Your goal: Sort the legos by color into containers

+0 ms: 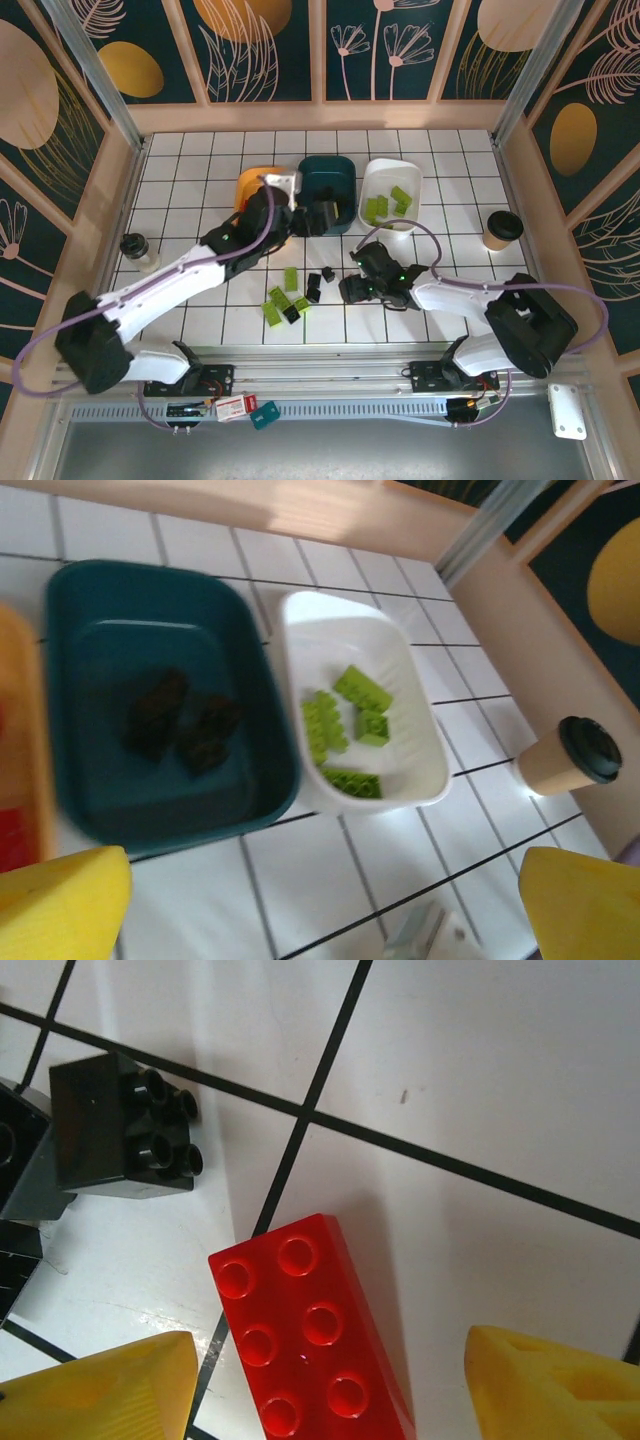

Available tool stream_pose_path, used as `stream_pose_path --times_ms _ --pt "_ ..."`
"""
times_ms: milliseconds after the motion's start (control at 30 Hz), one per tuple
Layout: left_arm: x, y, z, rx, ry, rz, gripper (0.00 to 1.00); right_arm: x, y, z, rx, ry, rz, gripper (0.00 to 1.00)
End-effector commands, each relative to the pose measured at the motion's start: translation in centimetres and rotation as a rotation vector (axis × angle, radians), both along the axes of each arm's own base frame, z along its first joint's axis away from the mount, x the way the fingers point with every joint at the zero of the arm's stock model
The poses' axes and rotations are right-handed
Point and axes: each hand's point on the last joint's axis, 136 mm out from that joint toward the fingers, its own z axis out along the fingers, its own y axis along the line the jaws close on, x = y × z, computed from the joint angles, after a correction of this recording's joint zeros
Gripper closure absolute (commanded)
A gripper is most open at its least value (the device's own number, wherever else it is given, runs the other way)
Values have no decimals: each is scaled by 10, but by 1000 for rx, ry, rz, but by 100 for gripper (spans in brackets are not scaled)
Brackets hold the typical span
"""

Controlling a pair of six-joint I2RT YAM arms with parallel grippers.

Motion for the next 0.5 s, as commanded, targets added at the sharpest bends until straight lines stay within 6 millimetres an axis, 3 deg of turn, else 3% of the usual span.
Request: stream_pose_path --times_ms 0,133,267,367,467 --pt "-17 40 -26 59 43 107 1 5 8 -2 -31 -13 16 33" --pt "-34 72 -44 96 73 179 1 0 8 -13 -48 20 16 46" --pt "-46 97 -64 147 107 240 1 0 10 -10 -38 7 9 72" --pt "-54 114 -79 194 130 288 1 6 18 17 20 -54 13 81" --pt "-61 135 -90 227 151 357 1 19 40 60 112 -126 55 84"
